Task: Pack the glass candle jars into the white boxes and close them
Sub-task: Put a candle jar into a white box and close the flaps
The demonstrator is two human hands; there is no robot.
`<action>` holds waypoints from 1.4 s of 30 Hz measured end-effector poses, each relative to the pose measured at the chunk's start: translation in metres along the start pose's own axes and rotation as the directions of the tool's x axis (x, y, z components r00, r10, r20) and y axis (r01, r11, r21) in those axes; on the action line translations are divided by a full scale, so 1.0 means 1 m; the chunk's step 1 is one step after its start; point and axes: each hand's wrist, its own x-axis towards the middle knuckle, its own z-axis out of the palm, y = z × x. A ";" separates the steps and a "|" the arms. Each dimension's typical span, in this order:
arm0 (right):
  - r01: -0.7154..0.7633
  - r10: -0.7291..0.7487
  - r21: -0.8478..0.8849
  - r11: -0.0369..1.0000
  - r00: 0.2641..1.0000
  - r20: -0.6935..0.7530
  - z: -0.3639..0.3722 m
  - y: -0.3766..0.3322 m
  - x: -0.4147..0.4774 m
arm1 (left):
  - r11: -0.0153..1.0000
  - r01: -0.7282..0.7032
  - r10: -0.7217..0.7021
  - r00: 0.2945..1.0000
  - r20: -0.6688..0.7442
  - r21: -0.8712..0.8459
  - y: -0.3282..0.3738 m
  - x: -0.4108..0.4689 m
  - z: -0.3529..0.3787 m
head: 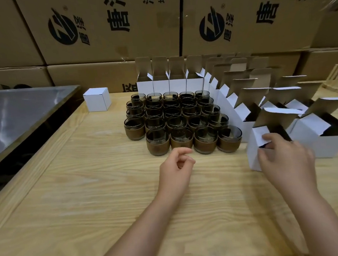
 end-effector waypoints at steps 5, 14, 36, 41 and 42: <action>0.161 -0.170 0.137 0.977 0.984 0.056 -0.011 -0.039 -0.040 | 0.993 0.004 0.000 0.999 0.036 -0.121 0.003 0.001 0.000; 0.407 -0.493 0.467 0.785 0.867 0.075 0.011 -0.098 -0.072 | 0.871 -0.045 0.094 0.993 0.075 -0.488 0.006 0.001 -0.007; -0.067 -0.146 0.888 0.456 0.978 0.149 0.033 -0.077 -0.023 | 0.939 -0.182 0.210 0.975 0.066 -0.293 0.007 -0.006 -0.009; -0.182 -0.165 0.920 0.347 0.954 0.251 0.037 -0.061 -0.020 | 0.904 -0.199 0.228 0.973 0.033 -0.380 0.007 -0.003 -0.011; -0.180 -0.182 0.925 0.334 0.951 0.251 0.038 -0.059 -0.020 | 0.887 -0.188 0.212 0.977 0.010 -0.421 0.007 -0.003 -0.011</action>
